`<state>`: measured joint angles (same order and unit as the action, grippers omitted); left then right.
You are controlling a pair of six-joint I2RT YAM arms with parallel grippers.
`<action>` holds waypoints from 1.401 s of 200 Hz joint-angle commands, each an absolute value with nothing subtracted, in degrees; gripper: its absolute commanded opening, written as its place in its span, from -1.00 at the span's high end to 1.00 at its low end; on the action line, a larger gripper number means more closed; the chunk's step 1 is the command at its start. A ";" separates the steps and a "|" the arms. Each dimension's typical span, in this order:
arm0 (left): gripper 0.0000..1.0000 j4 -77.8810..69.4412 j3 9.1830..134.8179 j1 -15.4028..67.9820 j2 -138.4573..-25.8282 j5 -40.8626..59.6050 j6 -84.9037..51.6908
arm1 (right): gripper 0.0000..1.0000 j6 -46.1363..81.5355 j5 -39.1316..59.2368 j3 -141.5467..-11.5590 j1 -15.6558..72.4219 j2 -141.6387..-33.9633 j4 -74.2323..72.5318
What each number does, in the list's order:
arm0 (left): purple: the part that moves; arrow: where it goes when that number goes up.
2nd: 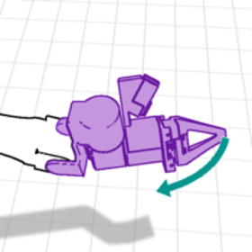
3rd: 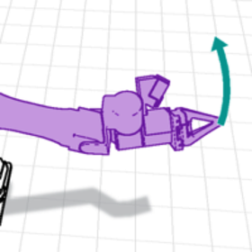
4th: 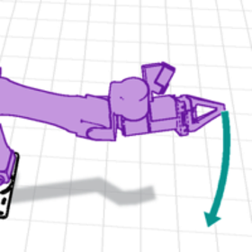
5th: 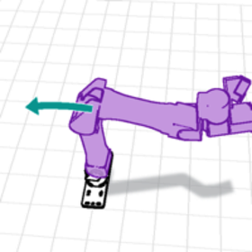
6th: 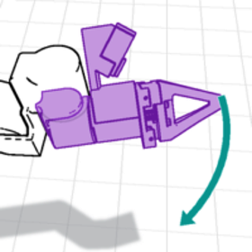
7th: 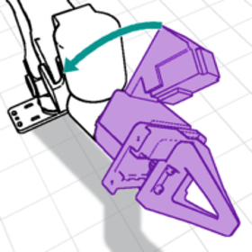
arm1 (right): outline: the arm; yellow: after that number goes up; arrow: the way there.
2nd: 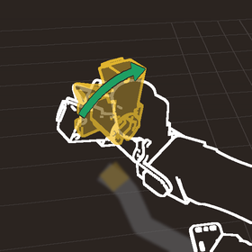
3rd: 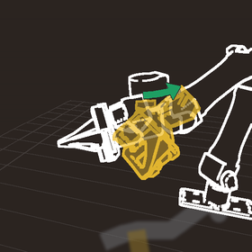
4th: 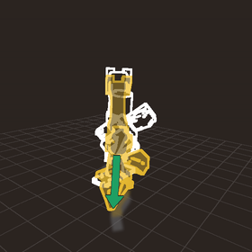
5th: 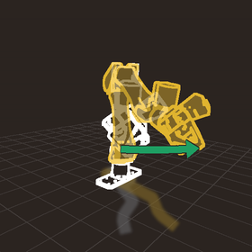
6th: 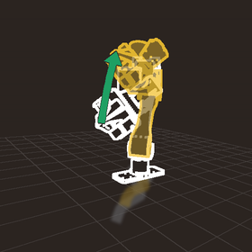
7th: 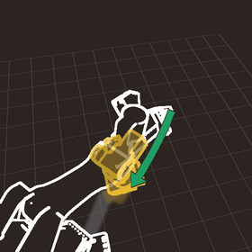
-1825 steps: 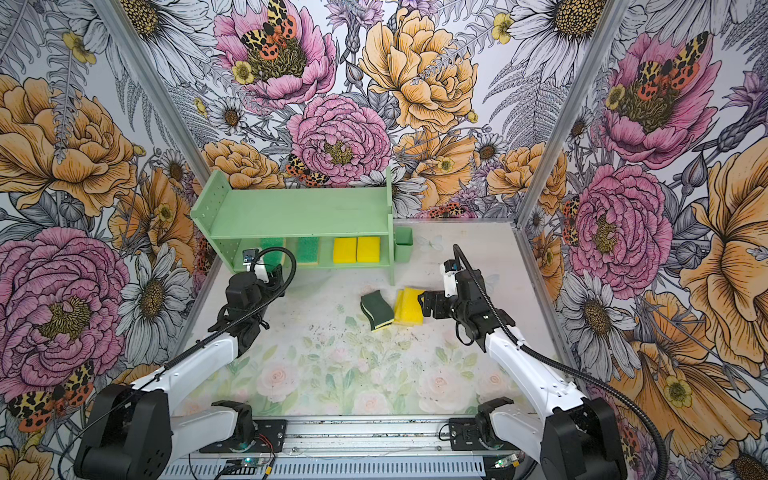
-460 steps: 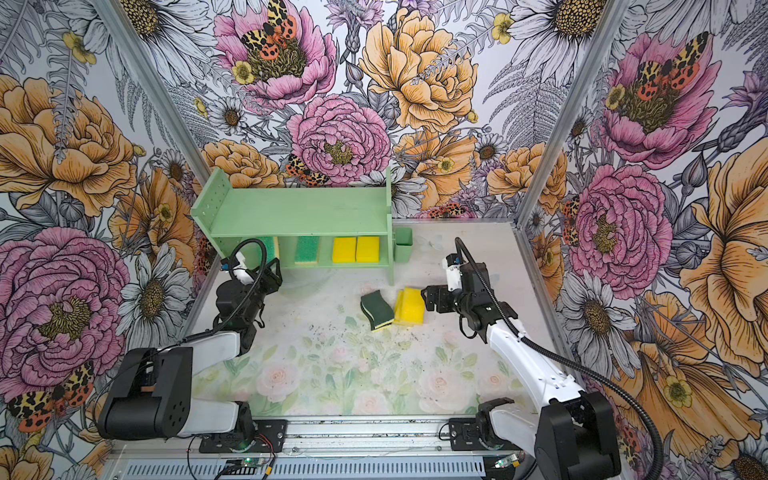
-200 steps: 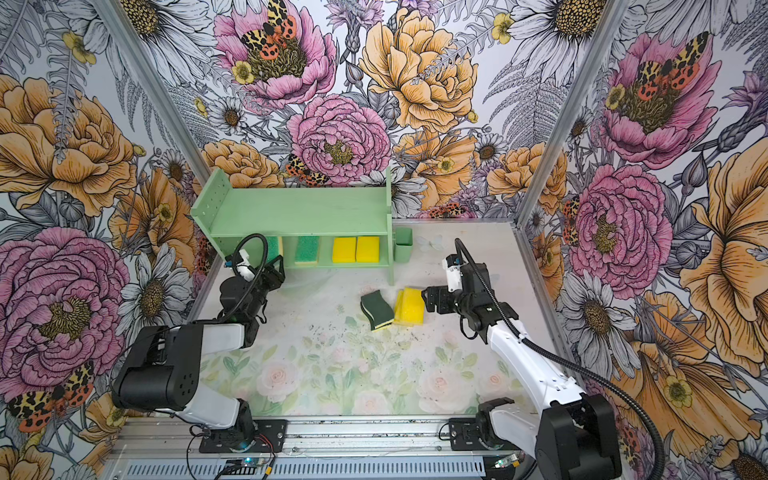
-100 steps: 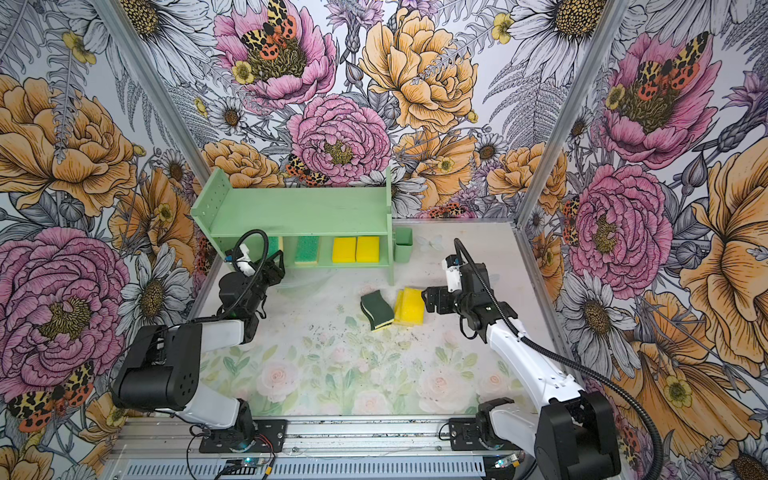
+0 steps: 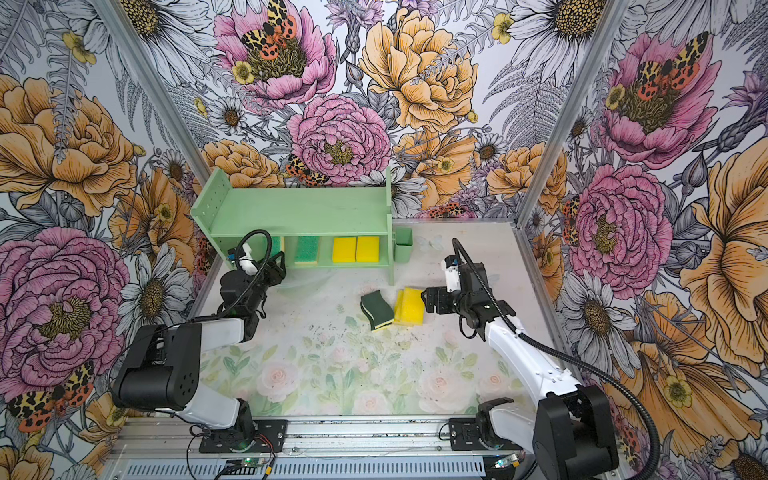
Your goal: Place and organize the cleaning sponges onto the shelf
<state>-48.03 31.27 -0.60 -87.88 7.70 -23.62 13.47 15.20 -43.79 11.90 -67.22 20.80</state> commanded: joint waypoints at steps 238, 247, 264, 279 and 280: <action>-0.39 -45.55 32.78 1.99 -91.24 3.26 -24.39 | -0.84 12.27 14.33 -45.62 11.54 -67.87 20.29; -0.39 -45.38 32.88 2.13 -91.23 3.13 -24.27 | -0.84 12.22 14.33 -45.62 11.52 -67.92 20.30; -0.40 -44.28 33.37 2.58 -90.97 2.77 -23.61 | -0.84 12.28 14.33 -45.54 11.51 -67.91 20.28; -0.41 -43.53 33.57 3.13 -90.49 2.06 -22.92 | -0.84 12.22 14.30 -45.53 11.58 -67.87 20.30; -0.41 -43.52 33.57 3.23 -90.51 1.99 -22.88 | -0.84 12.22 14.31 -45.48 11.55 -67.91 20.30</action>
<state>-47.75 33.01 2.07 -91.22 3.44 -23.81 12.93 15.00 -44.10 11.90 -67.33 20.80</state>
